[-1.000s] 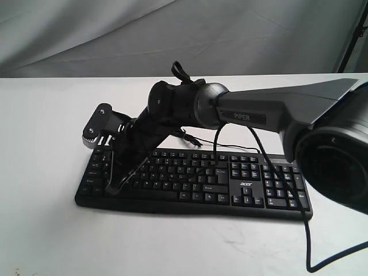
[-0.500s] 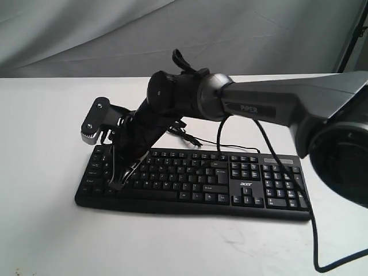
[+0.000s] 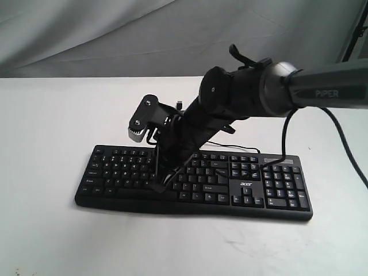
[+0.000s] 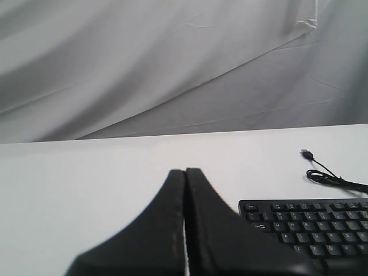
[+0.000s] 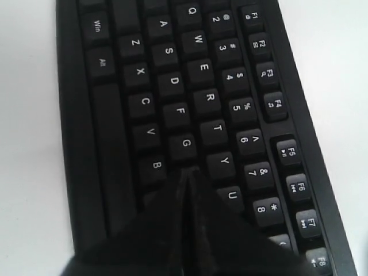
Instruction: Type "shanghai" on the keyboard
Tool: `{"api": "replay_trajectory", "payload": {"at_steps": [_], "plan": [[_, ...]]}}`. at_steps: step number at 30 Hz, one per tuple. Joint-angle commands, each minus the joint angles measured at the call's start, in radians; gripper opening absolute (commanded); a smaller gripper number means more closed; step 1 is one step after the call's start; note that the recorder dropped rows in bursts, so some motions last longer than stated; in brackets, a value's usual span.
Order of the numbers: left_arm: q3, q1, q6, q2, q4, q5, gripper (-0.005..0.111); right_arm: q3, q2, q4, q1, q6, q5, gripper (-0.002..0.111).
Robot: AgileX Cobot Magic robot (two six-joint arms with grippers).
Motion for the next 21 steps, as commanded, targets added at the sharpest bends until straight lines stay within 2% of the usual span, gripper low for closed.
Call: {"api": "replay_trajectory", "payload": {"at_steps": [1, 14, 21], "plan": [[0.002, -0.006, -0.003, -0.002, 0.000, -0.006, 0.000, 0.024, -0.008, 0.029, -0.004, -0.023, -0.043, 0.000], [0.002, -0.006, -0.003, -0.002, 0.000, -0.006, 0.000, 0.024, 0.029, 0.036, -0.004, -0.033, -0.079, 0.000], [0.002, -0.006, -0.003, -0.002, 0.000, -0.006, 0.000, 0.024, 0.033, 0.128, -0.004, -0.131, -0.094, 0.000]]}}
